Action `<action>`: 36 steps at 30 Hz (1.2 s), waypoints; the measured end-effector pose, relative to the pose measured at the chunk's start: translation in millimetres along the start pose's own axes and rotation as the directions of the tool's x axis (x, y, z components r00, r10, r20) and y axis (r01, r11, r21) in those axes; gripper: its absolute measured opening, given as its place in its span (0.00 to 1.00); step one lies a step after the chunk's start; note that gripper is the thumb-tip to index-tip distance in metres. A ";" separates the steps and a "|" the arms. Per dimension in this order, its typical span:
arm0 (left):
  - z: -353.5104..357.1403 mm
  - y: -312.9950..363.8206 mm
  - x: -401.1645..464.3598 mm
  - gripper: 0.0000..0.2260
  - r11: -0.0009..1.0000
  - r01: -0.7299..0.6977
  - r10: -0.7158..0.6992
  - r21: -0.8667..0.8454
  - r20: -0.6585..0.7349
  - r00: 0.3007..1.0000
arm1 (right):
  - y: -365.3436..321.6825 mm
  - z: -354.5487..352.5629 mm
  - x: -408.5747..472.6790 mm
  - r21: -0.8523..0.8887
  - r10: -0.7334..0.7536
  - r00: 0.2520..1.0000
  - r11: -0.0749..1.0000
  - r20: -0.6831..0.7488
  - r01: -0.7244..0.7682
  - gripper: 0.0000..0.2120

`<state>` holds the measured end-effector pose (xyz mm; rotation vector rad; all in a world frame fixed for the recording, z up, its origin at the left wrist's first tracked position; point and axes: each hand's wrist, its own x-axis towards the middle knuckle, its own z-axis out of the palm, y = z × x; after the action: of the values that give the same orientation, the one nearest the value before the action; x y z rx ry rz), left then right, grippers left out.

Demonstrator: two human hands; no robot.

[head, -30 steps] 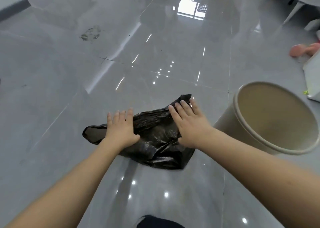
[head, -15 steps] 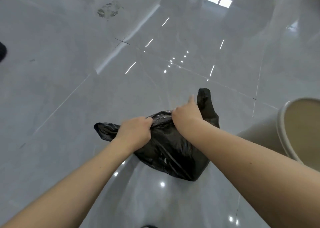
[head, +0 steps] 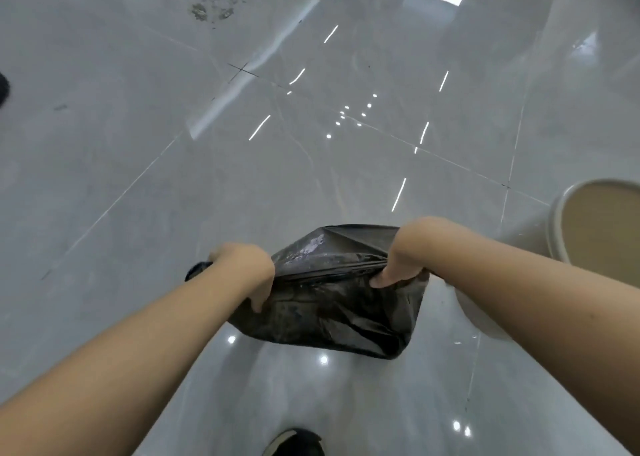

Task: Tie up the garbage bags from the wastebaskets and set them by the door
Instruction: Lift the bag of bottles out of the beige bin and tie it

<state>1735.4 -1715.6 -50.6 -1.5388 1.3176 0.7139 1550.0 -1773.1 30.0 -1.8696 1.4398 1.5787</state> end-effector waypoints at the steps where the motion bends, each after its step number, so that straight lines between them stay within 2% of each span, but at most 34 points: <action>1: 7.4 2.4 5.1 0.29 1.000 -0.008 0.006 0.021 0.055 0.998 | -0.9 1.0 1.0 0.092 0.014 0.992 0.995 0.128 -0.026 0.37; 3: 19.9 6.1 9.2 0.26 0.995 -0.034 0.021 0.092 0.138 0.990 | -1.7 5.9 8.6 0.249 -0.036 0.930 0.967 0.366 -0.061 0.32; 4: 23.0 6.7 4.8 0.23 0.994 -0.055 0.040 0.093 0.154 0.987 | 0.0 10.7 13.9 0.304 -0.087 0.915 0.952 0.394 -0.041 0.28; 6: 26.5 5.3 -5.9 0.16 0.994 -0.104 0.100 0.015 0.172 0.980 | 7.5 18.7 16.4 0.499 -0.218 0.921 0.866 0.323 0.029 0.22; 7: 26.9 3.3 -11.6 0.13 0.989 -0.137 0.145 -0.054 0.186 0.972 | 13.7 20.1 14.1 0.661 -0.296 0.910 0.749 0.289 0.033 0.21; 8: 26.3 -0.7 -15.2 0.11 0.969 -0.154 0.195 -0.195 0.216 0.957 | 20.9 19.3 13.4 0.819 -0.377 0.889 0.574 0.259 0.004 0.21; 9: 25.3 -4.8 -15.7 0.13 0.905 -0.123 0.242 -0.408 0.255 0.936 | 27.9 16.5 11.8 0.925 -0.452 0.865 0.379 0.217 -0.034 0.21; 10: 21.7 -8.3 -19.1 0.15 0.798 -0.070 0.285 -0.598 0.274 0.919 | 34.0 11.8 9.7 0.976 -0.503 0.849 0.211 0.161 -0.060 0.21; 12: 6.6 -14.3 -27.5 0.13 0.560 -0.019 0.287 -0.828 0.172 0.942 | 43.1 -3.3 7.0 0.998 -0.530 0.848 -0.054 0.005 -0.039 0.19; 14: -11.9 -20.5 -39.3 0.10 0.313 -0.106 0.141 -0.944 -0.064 0.988 | 49.7 -19.2 1.7 0.961 -0.508 0.841 -0.272 -0.185 0.047 0.18; 15: -20.5 -23.7 -45.0 0.10 0.189 -0.181 0.084 -0.965 -0.167 0.982 | 54.4 -24.4 -2.1 0.929 -0.501 0.823 -0.360 -0.268 0.084 0.17; 16: -29.9 -25.8 -53.1 0.10 0.088 -0.227 0.036 -0.970 -0.225 0.974 | 59.9 -27.0 -7.1 0.894 -0.509 0.791 -0.435 -0.339 0.104 0.17; 17: -36.7 -26.7 -59.3 0.10 0.029 -0.253 0.019 -0.967 -0.253 0.967 | 65.2 -26.7 -10.4 0.862 -0.521 0.756 -0.495 -0.397 0.111 0.14; 18: -40.9 -26.1 -67.5 0.11 0.012 -0.275 0.020 -0.962 -0.274 0.961 | 69.7 -23.0 -14.5 0.842 -0.528 0.731 -0.527 -0.433 0.117 0.12; 20: -41.4 -18.4 -80.2 0.13 0.061 -0.310 0.033 -0.949 -0.309 0.951 | 76.3 -4.7 -9.3 0.859 -0.500 0.765 -0.494 -0.407 0.134 0.11; 23: -17.0 -0.8 -66.4 0.16 0.291 -0.268 0.115 -0.918 -0.245 0.963 | 80.9 43.3 12.6 0.961 -0.452 0.868 -0.259 -0.206 0.094 0.11; 24: -5.9 4.4 -55.7 0.14 0.369 -0.236 0.148 -0.899 -0.194 0.970 | 80.5 60.7 18.3 0.981 -0.468 0.872 -0.181 -0.145 0.066 0.12; 25: 4.5 8.8 -43.6 0.10 0.437 -0.202 0.179 -0.876 -0.135 0.975 | 79.5 76.3 23.0 0.987 -0.499 0.858 -0.156 -0.121 0.048 0.12; 26: 13.2 12.7 -33.9 0.08 0.498 -0.163 0.200 -0.852 -0.069 0.977 | 77.9 89.1 26.4 0.980 -0.532 0.835 -0.194 -0.138 0.038 0.13; 28: 25.9 19.7 -20.6 0.09 0.552 -0.115 0.257 -0.826 0.037 0.966 | 72.3 105.7 30.6 0.923 -0.576 0.778 -0.384 -0.251 0.014 0.16; 30: 33.3 29.6 -17.1 0.12 0.460 -0.091 0.371 -0.883 0.098 0.924 | 64.7 112.4 34.7 0.817 -0.556 0.744 -0.576 -0.371 -0.023 0.18; 32: 39.5 41.9 -15.7 0.14 0.277 -0.072 0.448 -0.958 0.062 0.892 | 57.7 114.7 40.9 0.697 -0.475 0.747 -0.717 -0.466 -0.021 0.18; 34: 42.9 54.3 -16.6 0.12 0.108 -0.048 0.424 -0.993 0.002 0.905 | 53.0 115.5 46.7 0.626 -0.416 0.749 -0.780 -0.516 -0.002 0.17; 36: 42.9 62.5 -18.6 0.12 -0.003 -0.006 0.383 -1.000 -0.007 0.924 | 51.5 115.8 49.5 0.592 -0.410 0.736 -0.806 -0.539 -0.015 0.15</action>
<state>1677.2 -1666.6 -68.1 -2.1507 0.6426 2.4070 1437.2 -1733.9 -35.2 -0.3345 0.8155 -0.5429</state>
